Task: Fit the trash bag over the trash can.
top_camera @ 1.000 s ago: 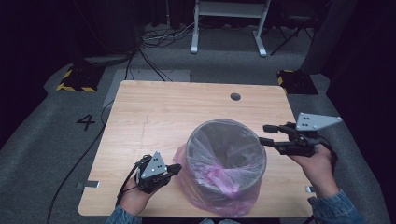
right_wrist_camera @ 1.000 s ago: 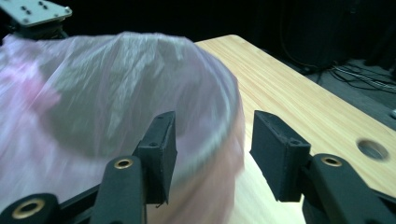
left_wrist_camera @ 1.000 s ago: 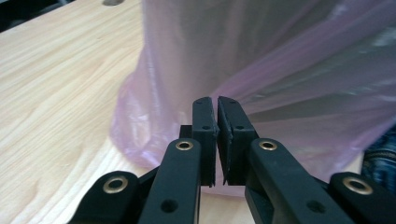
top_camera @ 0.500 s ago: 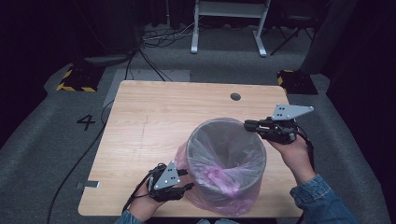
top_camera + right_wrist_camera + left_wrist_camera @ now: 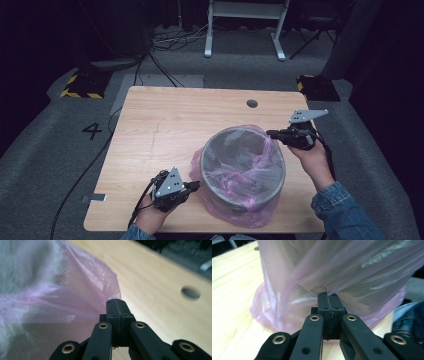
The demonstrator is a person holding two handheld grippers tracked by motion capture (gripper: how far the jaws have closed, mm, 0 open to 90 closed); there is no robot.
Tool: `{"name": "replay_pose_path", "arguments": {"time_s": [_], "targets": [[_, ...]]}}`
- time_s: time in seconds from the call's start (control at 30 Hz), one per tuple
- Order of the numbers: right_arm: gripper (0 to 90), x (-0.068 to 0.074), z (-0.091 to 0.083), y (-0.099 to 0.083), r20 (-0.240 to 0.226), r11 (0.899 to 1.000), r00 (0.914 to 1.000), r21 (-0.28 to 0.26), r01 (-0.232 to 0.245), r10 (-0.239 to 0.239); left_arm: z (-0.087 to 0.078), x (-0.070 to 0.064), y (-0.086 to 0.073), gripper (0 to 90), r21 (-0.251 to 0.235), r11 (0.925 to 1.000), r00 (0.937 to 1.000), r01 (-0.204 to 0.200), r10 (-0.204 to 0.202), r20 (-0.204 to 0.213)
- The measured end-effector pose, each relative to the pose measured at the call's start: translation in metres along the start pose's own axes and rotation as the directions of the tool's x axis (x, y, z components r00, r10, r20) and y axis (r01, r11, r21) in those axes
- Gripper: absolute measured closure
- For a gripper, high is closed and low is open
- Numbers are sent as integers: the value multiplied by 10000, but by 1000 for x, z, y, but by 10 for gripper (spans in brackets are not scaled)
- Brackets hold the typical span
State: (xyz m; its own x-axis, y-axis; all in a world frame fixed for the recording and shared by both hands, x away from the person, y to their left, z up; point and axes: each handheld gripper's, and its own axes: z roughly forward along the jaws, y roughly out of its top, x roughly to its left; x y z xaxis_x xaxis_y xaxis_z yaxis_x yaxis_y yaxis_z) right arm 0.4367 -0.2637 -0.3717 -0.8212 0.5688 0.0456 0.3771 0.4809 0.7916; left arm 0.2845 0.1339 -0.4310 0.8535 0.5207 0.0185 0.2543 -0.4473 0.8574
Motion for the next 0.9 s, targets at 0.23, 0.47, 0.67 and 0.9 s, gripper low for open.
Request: {"name": "replay_pose_path", "arguments": {"time_s": [0.23,0.47,0.67,0.9], "targets": [[900,-5,25,-40,-306,9919,9964,1023,-759,794,15,10,-8,899,872,9962,9986,-63,108,-511],[899,-4,31,-65,-874,9824,9845,1234,-1406,1519,25,32,-17,900,1388,9891,9932,497,-342,-1114],[854,8,23,-70,-793,9883,9904,1111,-1041,1132,34,26,-19,898,1822,9833,9983,-17,123,-569],[504,8,-10,-64,-366,9960,9955,-165,-878,872,8,15,-20,505,512,9976,9976,-460,485,-497]]}}
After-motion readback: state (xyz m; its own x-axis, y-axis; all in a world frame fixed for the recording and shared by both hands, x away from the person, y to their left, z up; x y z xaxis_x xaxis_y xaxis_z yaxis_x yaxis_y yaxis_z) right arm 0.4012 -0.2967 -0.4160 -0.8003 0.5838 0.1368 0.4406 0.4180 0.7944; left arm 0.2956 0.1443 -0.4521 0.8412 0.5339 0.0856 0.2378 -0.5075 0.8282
